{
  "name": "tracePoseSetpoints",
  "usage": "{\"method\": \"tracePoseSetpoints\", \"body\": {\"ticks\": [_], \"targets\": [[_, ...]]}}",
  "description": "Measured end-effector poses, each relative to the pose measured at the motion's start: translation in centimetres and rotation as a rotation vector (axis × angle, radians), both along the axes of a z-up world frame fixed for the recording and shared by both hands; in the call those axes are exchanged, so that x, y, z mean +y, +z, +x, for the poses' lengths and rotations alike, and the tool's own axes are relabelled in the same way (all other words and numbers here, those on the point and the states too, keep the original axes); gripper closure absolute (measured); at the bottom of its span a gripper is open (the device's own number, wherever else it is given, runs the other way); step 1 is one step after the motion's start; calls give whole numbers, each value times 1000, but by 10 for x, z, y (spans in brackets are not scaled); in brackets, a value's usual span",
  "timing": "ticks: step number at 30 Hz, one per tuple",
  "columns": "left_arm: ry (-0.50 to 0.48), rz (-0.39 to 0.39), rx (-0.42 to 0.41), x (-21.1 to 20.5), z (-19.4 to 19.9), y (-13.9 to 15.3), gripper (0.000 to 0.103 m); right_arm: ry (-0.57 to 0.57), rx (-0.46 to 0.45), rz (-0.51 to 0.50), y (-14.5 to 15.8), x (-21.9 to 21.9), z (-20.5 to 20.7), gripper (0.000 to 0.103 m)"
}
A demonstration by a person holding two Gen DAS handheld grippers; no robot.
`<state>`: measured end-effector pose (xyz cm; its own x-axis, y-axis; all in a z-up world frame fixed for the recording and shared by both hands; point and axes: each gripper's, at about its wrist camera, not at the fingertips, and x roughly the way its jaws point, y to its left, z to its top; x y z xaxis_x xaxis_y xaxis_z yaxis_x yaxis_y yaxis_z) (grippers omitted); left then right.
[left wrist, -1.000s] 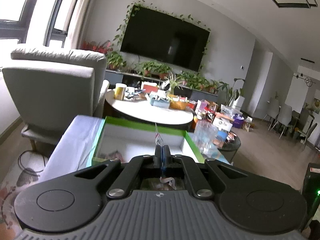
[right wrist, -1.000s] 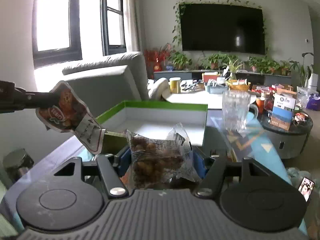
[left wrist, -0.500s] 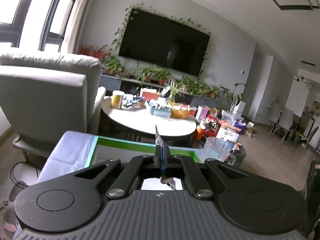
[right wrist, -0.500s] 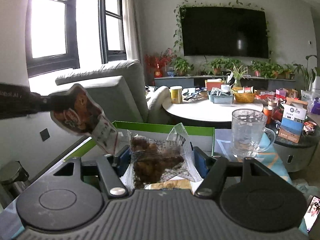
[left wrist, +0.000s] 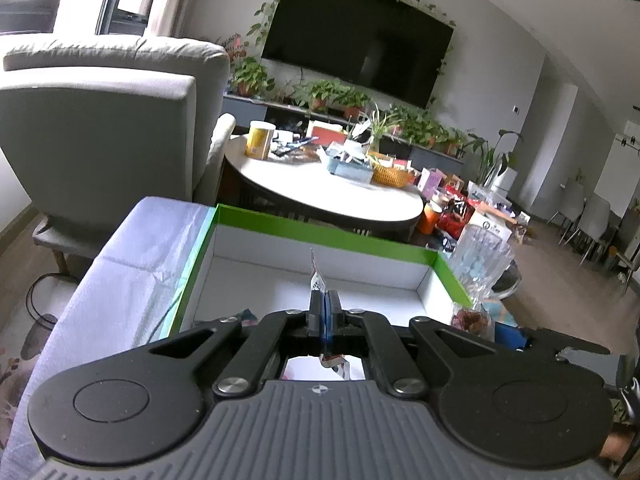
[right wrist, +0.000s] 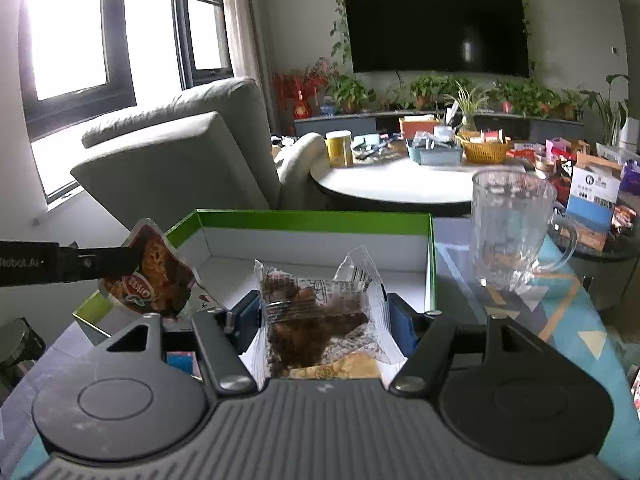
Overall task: Organize snacks
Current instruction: 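Carry the nut bag into the green box with the right tool while the left tool brings the pouch, then grasp the long tan snack stick with the left tool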
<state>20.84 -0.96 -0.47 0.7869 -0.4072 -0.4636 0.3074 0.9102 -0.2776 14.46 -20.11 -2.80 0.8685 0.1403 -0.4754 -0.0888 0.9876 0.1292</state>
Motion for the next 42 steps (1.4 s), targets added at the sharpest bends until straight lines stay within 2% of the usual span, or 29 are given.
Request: {"method": "tracePoseSetpoints", "body": {"ticks": [9, 13, 23, 28, 35, 39, 42], "targets": [[8, 24, 41, -1, 0, -9, 100, -8, 47, -37, -9, 8, 6, 35], [7, 25, 55, 2, -5, -9, 87, 30, 42, -69, -11, 14, -1, 35], [37, 28, 54, 14, -27, -5, 83, 20, 23, 15, -7, 6, -22, 35], [53, 16, 34, 23, -46, 1, 79, 28, -1, -11, -4, 8, -39, 35], [74, 29, 29, 33, -71, 3, 75, 29, -28, 23, 1, 1, -61, 35], [34, 49, 58, 24, -83, -2, 74, 13, -35, 32, 1, -6, -73, 35], [-36, 69, 108, 6, -94, -10, 74, -8, -37, 40, 1, -13, -81, 35]]}}
